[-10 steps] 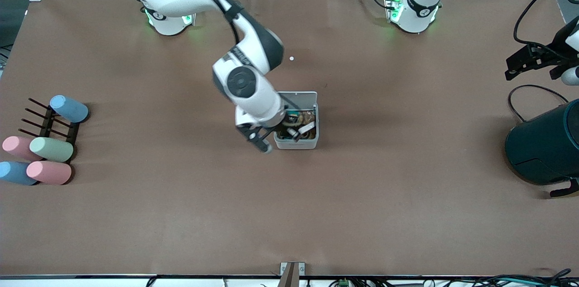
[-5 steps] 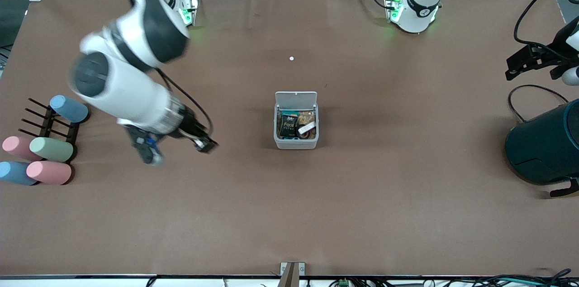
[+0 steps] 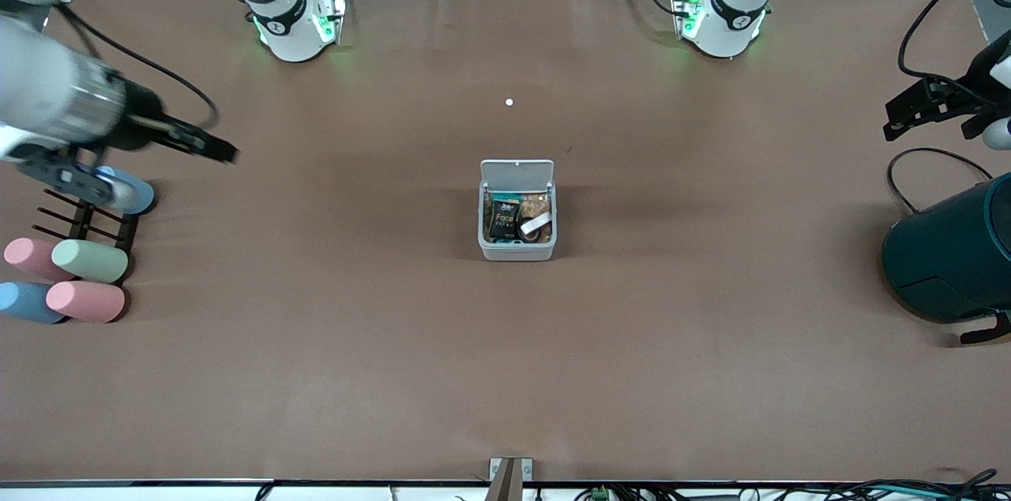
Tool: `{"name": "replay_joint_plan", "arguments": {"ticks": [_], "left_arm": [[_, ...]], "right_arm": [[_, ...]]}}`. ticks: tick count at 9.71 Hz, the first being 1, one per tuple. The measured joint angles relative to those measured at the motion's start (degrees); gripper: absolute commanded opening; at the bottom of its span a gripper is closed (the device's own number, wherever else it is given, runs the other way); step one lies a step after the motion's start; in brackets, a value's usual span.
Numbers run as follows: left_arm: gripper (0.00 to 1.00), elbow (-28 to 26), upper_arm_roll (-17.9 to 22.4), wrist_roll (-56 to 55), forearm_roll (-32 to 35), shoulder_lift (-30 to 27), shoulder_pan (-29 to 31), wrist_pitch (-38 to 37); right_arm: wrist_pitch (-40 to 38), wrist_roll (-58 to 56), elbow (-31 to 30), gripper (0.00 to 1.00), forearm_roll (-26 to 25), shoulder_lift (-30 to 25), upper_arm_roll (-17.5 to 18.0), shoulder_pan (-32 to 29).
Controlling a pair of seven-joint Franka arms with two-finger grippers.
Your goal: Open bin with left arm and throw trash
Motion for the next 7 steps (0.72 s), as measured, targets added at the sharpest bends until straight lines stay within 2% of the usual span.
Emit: {"name": "replay_joint_plan", "arguments": {"ticks": [1, 2, 4, 7], "left_arm": [[1.00, 0.01, 0.00, 0.00, 0.00, 0.00, 0.02, 0.00], [1.00, 0.01, 0.00, 0.00, 0.00, 0.00, 0.05, 0.00], [1.00, 0.01, 0.00, 0.00, 0.00, 0.00, 0.09, -0.01], [1.00, 0.02, 0.00, 0.06, 0.00, 0.00, 0.10, -0.01]], "right_arm": [[-2.25, -8.33, -0.27, 0.83, -0.08, -1.54, -0.09, -4.06], [-3.68, -14.74, -0.43, 0.97, -0.64, -2.86, -0.15, -7.27], [-4.26, -18.85, -0.63, 0.98, -2.01, -4.12, 0.14, -8.89], [-4.13, -12.19, -0.66, 0.98, -2.64, -5.02, 2.11, -5.08]]}}
